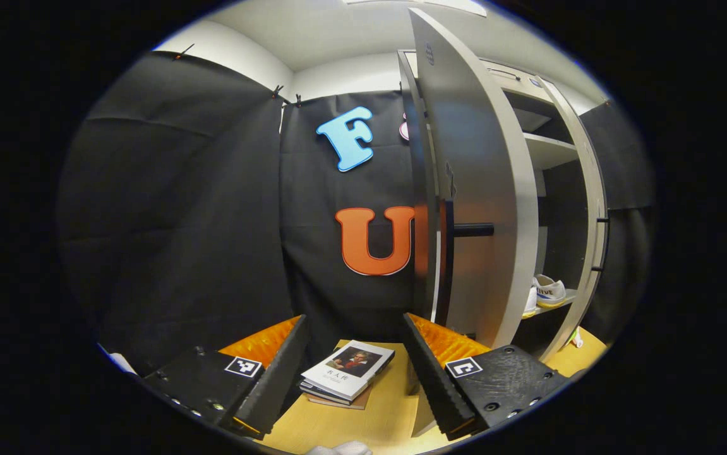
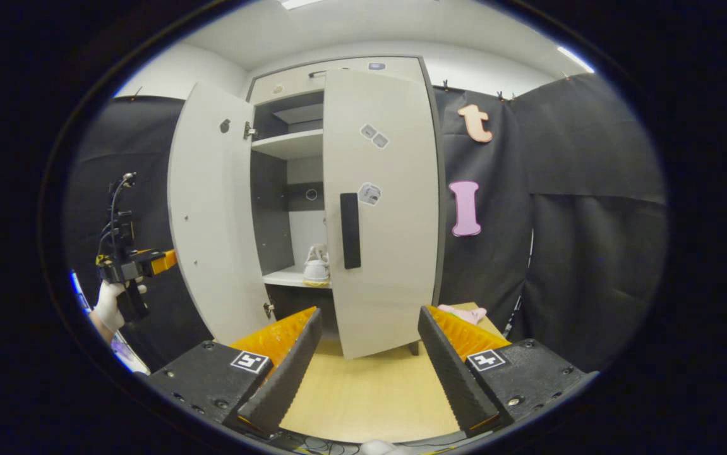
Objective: Grab one shoe with the right hand and put it into the shoe cabinet, grab the other shoe with the left hand and put it into the shoe cabinet; then close the right door with the right hand and the left door with the left hand.
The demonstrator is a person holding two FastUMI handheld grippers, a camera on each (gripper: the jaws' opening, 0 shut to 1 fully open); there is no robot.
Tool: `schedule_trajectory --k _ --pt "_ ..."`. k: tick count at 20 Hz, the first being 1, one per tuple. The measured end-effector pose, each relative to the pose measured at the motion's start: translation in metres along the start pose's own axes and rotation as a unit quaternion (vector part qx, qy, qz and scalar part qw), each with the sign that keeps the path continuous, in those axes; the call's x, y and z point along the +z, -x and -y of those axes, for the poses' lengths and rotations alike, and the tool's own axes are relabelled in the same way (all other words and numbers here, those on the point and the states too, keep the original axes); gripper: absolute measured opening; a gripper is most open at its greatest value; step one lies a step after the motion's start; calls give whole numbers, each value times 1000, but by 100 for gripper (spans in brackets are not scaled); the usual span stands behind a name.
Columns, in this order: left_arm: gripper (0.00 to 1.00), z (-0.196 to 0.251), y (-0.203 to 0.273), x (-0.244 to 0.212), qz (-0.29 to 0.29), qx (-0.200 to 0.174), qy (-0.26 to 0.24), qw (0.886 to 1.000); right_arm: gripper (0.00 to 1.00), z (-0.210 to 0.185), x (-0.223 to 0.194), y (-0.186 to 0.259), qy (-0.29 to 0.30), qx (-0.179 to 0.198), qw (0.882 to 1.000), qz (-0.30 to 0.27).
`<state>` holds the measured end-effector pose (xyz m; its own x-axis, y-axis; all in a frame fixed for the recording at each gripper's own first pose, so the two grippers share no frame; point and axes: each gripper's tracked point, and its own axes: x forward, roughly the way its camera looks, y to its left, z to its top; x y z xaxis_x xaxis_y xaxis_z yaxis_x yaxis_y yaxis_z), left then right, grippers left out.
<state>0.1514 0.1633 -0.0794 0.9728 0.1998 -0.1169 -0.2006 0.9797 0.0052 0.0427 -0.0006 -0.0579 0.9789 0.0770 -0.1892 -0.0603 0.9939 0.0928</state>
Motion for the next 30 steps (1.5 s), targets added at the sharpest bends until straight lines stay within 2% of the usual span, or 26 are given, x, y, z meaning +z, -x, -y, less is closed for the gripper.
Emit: schedule_trajectory --k 1,2,7,9,13,14,15,16,21,22,23,25,26,27,28,29,30 --pt "90 2 1 2 3 4 -12 1000 99 -1 1 0 0 5 1000 2" --pt "90 6 2 4 4 2 -17 1000 94 -3 1 0 0 8 1000 2" --pt "85 42 12 4 3 -18 -12 1000 94 -3 1 -1 7 25 1000 0" --pt "84 64 14 6 7 -35 -20 999 94 2 3 0 5 26 1000 2" --pt "85 131 16 7 7 -94 -19 995 94 19 7 0 7 26 1000 3" --pt "85 141 13 5 1 -98 -16 995 99 25 8 -2 8 23 1000 5" --pt "91 154 16 8 1 -101 -7 995 99 30 10 -1 9 22 1000 5" --pt "98 161 15 13 1 -103 -3 995 99 36 11 0 8 19 1000 6" --pt "96 173 18 19 2 -87 -3 996 99 59 18 2 2 7 1000 11" --pt "96 174 20 19 1 -84 -6 996 94 63 19 1 1 5 1000 12" --pt "96 175 24 20 1 -82 -6 997 99 65 21 0 0 4 1000 12" --pt "96 173 33 22 -1 -78 -3 997 99 67 23 1 -1 2 1000 16" --pt "96 171 38 21 -6 -75 -3 997 94 67 25 2 -1 0 1000 18" --pt "100 171 44 22 -6 -73 -1 997 94 68 27 3 -1 -2 1000 21" --pt "96 171 53 23 -7 -73 2 997 99 68 28 4 -2 -3 1000 24" --pt "96 170 62 26 -5 -74 5 997 99 67 30 6 -4 -3 1000 27" --pt "96 170 70 30 -1 -74 5 997 94 65 31 9 -4 -3 1000 29"
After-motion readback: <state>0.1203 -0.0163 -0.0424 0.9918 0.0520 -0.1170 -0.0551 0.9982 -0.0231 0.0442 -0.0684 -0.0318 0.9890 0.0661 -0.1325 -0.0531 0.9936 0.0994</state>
